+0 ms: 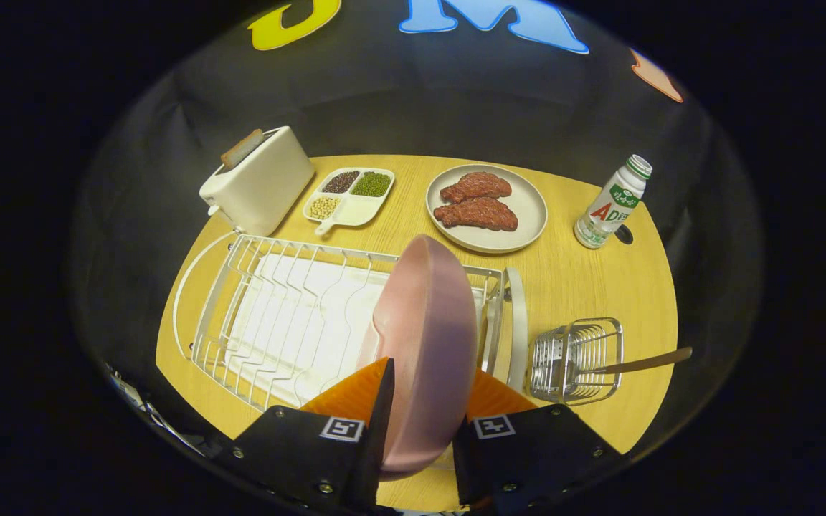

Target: Take the plate from the dish rack, then take the spoon from the basket and place it into the plate.

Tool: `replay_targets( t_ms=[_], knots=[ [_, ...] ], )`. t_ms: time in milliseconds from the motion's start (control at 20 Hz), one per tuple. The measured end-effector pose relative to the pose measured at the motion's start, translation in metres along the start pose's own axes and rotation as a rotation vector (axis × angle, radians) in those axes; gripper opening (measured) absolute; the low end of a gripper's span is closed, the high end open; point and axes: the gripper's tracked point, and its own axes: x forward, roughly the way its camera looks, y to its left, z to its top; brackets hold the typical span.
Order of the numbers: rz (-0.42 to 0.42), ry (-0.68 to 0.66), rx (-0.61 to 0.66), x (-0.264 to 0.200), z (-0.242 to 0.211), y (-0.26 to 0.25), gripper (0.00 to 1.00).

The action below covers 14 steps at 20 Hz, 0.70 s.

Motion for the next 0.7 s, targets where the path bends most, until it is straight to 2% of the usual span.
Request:
replay_targets(
  t_ms=[200,250,350,500,600,650,700],
  knots=[
    [-0.061,0.033,-0.064,0.0,0.013,-0.006,0.41],
    [-0.067,0.049,-0.056,-0.009,0.013,-0.003,0.37],
    [-0.094,0.064,-0.083,-0.007,0.017,-0.005,0.36],
    [-0.149,0.072,-0.175,-0.011,0.022,-0.006,0.36],
    [-0.202,0.025,-0.252,-0.013,0.04,-0.01,0.36],
    [-0.22,0.015,-0.278,-0.014,0.049,-0.008,0.3],
    [-0.229,0.018,-0.295,-0.017,0.056,-0.004,0.29]
  ],
)
